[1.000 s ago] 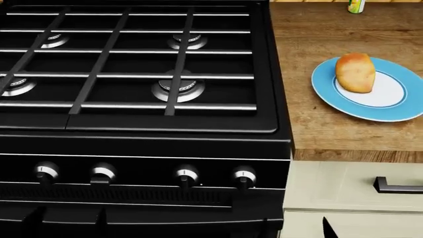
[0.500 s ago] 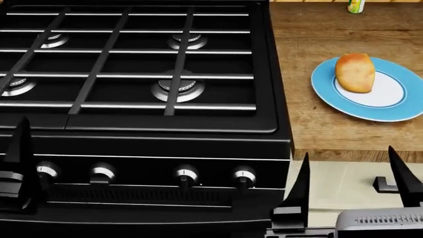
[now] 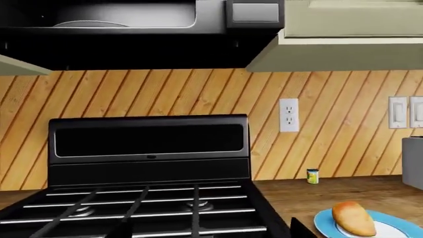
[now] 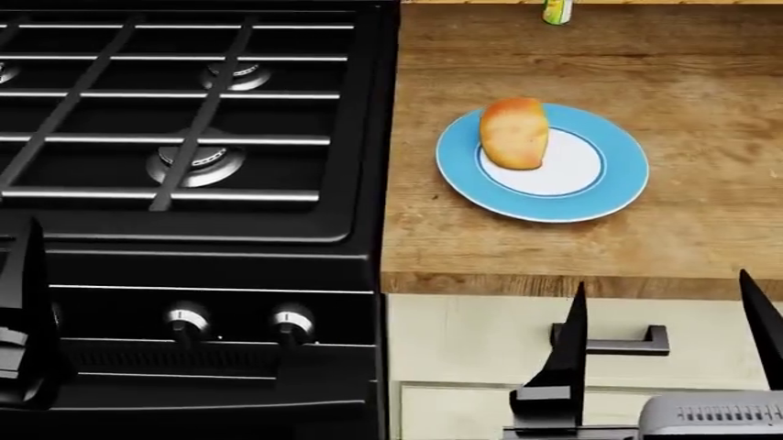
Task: Pick the chicken breast from the counter and place it in the microwave.
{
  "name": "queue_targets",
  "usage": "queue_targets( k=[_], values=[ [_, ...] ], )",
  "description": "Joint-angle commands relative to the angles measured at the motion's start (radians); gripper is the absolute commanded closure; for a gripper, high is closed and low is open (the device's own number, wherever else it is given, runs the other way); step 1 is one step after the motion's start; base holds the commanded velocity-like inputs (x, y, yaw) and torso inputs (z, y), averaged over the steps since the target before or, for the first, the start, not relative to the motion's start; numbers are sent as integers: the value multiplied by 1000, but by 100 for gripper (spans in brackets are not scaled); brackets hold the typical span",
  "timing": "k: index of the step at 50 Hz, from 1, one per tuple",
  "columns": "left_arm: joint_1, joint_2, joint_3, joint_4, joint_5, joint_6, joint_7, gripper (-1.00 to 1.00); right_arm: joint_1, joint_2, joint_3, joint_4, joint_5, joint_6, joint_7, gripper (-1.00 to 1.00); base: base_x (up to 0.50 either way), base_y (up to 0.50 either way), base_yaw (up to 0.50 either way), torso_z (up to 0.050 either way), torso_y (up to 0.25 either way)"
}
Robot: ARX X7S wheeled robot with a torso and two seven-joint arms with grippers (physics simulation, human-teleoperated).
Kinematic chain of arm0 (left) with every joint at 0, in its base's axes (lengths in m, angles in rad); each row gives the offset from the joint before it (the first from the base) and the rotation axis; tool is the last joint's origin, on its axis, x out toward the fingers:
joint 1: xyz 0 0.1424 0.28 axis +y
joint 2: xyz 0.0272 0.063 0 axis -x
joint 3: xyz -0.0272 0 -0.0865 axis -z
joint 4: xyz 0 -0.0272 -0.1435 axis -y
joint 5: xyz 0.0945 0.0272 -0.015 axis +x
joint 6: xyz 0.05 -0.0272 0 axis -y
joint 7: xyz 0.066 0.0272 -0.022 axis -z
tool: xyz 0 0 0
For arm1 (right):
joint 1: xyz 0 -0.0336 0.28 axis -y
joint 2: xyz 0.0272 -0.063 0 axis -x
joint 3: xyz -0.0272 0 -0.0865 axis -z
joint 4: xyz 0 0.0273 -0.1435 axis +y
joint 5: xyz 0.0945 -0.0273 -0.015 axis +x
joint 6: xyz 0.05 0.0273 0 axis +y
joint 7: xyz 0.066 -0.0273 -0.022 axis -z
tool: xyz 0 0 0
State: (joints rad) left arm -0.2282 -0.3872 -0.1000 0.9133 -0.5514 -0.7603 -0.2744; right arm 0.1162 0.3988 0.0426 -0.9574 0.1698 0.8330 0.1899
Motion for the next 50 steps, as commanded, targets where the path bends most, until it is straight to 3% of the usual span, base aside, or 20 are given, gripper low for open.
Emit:
queue_targets(
  k=[1,5,8,14,50],
  values=[
    [10,-10,6,2,-2,11,-10,-100,2,8,10,-7,4,14,6,-100,0,0,0,0,0],
    [-13,-18,-8,6,-18,-5,-22,-100,102,-2,76,-59,90,197,-15,-100,0,0,0,0,0],
    [-21,-19,-13,8,-29,-13,-31,-100,205,57,71,-89,174,343,22,-100,0,0,0,0,0],
    [-71,-34,-13,14,-51,-39,-46,-100,272,229,64,-88,512,278,269,-100,400,0,0,0,0],
    [-30,-51,-31,36,-84,-20,-76,-100,229,321,-19,-75,528,210,366,-100,483,0,0,0,0]
  ],
)
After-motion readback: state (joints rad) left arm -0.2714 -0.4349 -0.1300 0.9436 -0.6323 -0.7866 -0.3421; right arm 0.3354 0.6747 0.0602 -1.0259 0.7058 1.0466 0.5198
